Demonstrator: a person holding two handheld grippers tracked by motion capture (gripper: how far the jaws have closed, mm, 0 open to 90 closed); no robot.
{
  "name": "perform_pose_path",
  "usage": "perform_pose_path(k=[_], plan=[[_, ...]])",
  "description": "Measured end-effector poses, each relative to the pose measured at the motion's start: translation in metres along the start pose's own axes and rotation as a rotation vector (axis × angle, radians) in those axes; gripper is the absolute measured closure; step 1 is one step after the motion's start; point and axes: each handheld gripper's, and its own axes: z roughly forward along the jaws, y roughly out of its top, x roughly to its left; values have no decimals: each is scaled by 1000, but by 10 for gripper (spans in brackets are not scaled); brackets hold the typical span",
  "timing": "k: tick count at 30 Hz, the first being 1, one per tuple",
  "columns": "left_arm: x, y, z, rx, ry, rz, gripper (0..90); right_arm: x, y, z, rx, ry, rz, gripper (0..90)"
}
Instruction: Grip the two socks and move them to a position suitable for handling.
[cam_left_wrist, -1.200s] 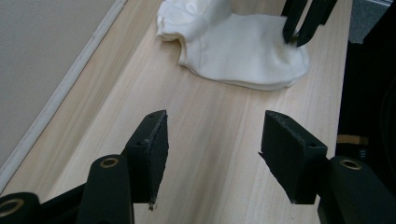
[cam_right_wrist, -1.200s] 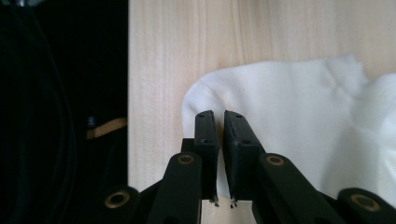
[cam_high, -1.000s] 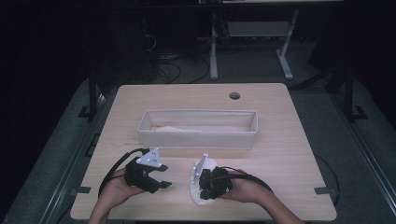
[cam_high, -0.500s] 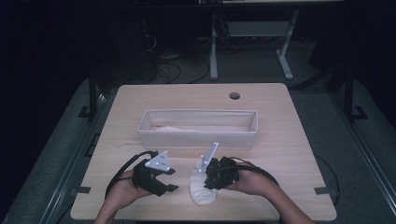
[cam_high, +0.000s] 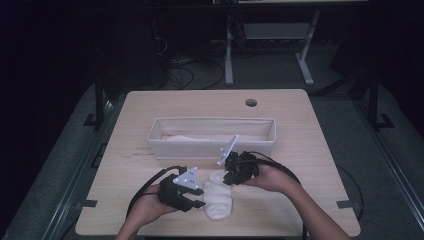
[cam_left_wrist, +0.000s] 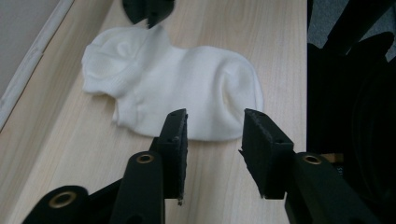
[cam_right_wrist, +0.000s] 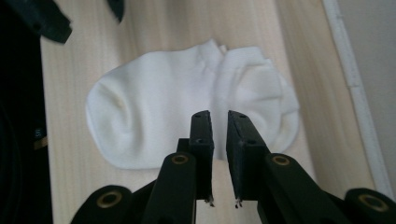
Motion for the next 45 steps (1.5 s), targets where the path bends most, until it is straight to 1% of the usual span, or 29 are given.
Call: perform_pose_path(k=[4, 7, 8, 10, 11, 14, 16, 19, 22, 24, 28, 30, 33, 37, 41, 44, 45], plan=[[-3, 5, 8, 9, -16, 17, 651, -7, 3, 1, 12, -2, 5, 793], [-4, 8, 13, 13, -25, 23, 661, -11, 4, 4, 4, 0, 7, 790], [-4, 9, 15, 16, -24, 30, 665, -12, 4, 5, 5, -2, 7, 784], [-4, 10, 18, 19, -28, 28, 669, -15, 5, 9, 12, 1, 7, 772], [-4, 10, 19, 23, -28, 32, 671, -15, 5, 10, 22, -2, 14, 770], [-4, 11, 23, 27, -34, 30, 679, -19, 6, 15, 21, -3, 10, 754], [-4, 11, 26, 37, -37, 32, 696, -21, 6, 18, 22, -2, 12, 739], [-5, 10, 33, 54, -55, 33, 742, -24, 6, 22, 25, 4, 17, 716], [-4, 9, 39, 67, -66, 32, 745, -26, 6, 27, 38, -9, 24, 697], [-4, 9, 41, 70, -69, 28, 746, -29, 6, 29, 38, -15, 19, 689], [-3, 9, 45, 81, -75, 31, 748, -33, 5, 32, 46, -23, 32, 683], [-3, 9, 46, 90, -75, 35, 747, -34, 4, 35, 56, -21, 34, 691], [-2, 10, 47, 93, -79, 33, 743, -34, 3, 38, 61, -11, 27, 750], [-2, 10, 49, 100, -82, 32, 738, -32, 4, 39, 60, -22, 7, 848], [-3, 10, 50, 102, -80, 34, 733, -30, 4, 38, 67, -29, -5, 867], [-2, 10, 51, 105, -84, 37, 733, -28, 4, 32, 56, -42, -11, 871], [-2, 10, 51, 108, -87, 35, 733, -27, 4, 29, 48, -51, 1, 872]])
